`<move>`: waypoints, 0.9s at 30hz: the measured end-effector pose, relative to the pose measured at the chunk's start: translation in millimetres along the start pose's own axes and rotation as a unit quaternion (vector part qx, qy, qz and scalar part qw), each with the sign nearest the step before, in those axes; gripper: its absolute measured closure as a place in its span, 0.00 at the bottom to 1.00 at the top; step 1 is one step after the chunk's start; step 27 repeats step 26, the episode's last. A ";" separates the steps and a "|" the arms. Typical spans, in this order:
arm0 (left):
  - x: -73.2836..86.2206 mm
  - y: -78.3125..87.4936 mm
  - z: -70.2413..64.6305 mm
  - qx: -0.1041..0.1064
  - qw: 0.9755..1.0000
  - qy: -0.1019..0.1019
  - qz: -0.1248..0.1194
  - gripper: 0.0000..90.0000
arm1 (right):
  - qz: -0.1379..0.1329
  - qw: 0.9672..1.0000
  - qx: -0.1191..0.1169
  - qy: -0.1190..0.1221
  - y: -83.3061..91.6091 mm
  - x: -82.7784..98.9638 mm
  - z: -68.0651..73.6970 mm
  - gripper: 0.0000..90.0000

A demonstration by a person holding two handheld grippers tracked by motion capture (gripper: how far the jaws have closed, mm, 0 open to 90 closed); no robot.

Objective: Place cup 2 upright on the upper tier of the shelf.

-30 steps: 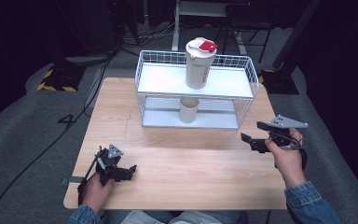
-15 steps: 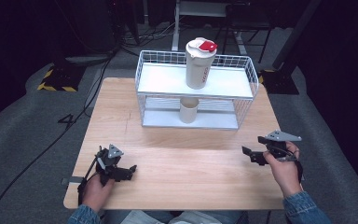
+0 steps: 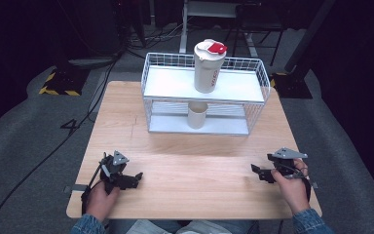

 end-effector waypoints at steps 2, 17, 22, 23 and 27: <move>0.0 0.0 0.0 0.000 1.000 0.000 0.000 0.00 | 0.002 1.000 0.000 0.003 -1.0 3.1 0.6 0.17; 0.0 0.0 0.0 0.000 1.000 0.000 0.000 0.00 | 0.017 1.000 -0.008 0.000 -13.7 23.6 16.6 0.17; 0.0 0.0 -0.1 0.000 1.000 0.000 0.000 0.00 | 0.023 1.000 0.001 0.011 -14.6 24.4 17.5 0.16; 0.0 0.0 -0.1 0.000 1.000 0.000 0.000 0.00 | 0.023 1.000 0.001 0.011 -14.7 24.4 17.4 0.16; 0.0 0.0 0.0 0.000 1.000 0.000 0.000 0.00 | 0.024 1.000 0.004 0.009 -15.0 24.5 17.0 0.13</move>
Point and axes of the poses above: each handheld gripper's, and its own axes: y roughly backward along the jaws, x roughly out of its underside, z roughly to its left, the point moved 8 cm from there along -y, roughly forward along the jaws, and after that the axes turned 6 degrees about -z, right-handed, at the moved point
